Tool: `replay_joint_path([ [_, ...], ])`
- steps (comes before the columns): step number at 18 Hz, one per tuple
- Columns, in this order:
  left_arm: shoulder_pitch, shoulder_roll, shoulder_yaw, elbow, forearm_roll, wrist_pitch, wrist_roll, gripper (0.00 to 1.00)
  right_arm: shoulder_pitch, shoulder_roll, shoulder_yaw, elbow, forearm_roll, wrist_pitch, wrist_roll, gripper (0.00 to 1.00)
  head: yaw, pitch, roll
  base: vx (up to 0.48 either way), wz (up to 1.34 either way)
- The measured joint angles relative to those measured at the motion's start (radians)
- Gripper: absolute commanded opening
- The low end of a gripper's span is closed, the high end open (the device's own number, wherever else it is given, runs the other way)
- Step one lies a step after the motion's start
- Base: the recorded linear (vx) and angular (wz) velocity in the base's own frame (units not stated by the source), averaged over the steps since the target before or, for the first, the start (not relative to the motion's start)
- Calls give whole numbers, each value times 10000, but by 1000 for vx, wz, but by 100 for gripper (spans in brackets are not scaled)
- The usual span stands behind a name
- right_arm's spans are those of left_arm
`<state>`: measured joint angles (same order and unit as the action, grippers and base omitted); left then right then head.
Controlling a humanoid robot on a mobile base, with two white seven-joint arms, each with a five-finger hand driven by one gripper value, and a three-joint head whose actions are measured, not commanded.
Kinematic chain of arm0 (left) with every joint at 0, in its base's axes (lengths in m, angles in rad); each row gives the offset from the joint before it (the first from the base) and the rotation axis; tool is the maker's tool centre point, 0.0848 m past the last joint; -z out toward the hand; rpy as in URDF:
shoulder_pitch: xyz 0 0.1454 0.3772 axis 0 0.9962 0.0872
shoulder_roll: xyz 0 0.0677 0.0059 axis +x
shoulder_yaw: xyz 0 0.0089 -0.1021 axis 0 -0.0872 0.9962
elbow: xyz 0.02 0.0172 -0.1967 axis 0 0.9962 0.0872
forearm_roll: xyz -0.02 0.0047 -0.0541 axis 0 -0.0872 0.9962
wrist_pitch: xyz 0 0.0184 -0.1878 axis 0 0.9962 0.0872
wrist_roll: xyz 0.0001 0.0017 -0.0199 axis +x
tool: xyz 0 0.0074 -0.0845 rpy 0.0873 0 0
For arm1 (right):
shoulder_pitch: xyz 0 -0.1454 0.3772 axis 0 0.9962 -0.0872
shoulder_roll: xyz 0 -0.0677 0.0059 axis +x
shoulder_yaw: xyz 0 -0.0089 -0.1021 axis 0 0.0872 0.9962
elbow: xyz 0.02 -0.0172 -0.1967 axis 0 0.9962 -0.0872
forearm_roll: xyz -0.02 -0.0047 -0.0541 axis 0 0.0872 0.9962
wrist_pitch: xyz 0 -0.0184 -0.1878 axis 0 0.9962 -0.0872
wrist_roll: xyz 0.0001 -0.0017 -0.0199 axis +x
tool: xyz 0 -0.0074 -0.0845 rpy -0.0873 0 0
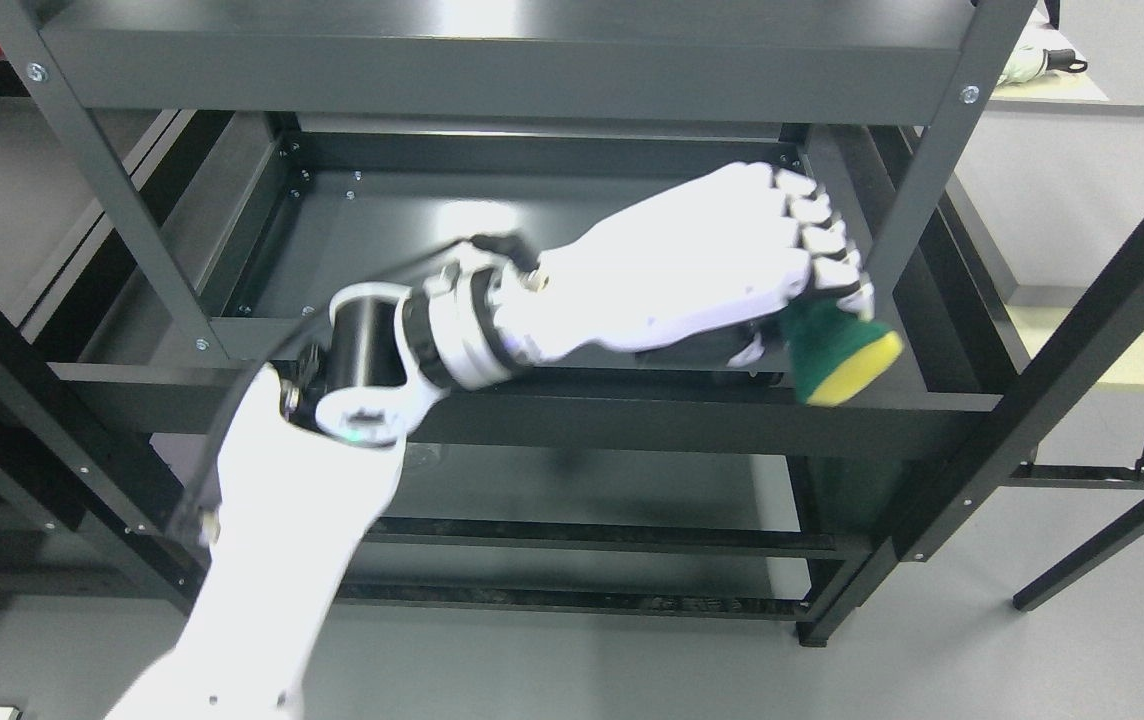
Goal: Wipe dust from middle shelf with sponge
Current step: 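Extend the left hand into the middle shelf, pressing the sponge on it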
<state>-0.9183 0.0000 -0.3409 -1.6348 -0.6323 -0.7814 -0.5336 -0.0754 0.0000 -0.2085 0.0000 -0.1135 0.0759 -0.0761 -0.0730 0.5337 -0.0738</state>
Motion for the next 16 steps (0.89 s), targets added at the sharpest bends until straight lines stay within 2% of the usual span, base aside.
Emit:
replay_joint_path([
  [3, -1351, 0, -237, 364, -1679, -43, -59, 0, 2, 0, 1, 0, 0, 0, 21, 100, 0, 0, 0, 5, 32],
  [7, -2441, 0, -460, 946, -3409, -44, 313, 0, 2, 0, 1, 0, 0, 0, 24, 100, 0, 0, 0, -1, 9],
  [13, -2765, 115, -336, 1534, -4598, -45, 597, 0, 4, 0, 1, 0, 0, 0, 26, 100, 0, 0, 0, 0, 0],
  [16, -2619, 355, 267, 1702, -4723, -46, 22, 0, 3, 0, 1, 0, 0, 0, 27, 100, 0, -1, 0, 0, 0],
])
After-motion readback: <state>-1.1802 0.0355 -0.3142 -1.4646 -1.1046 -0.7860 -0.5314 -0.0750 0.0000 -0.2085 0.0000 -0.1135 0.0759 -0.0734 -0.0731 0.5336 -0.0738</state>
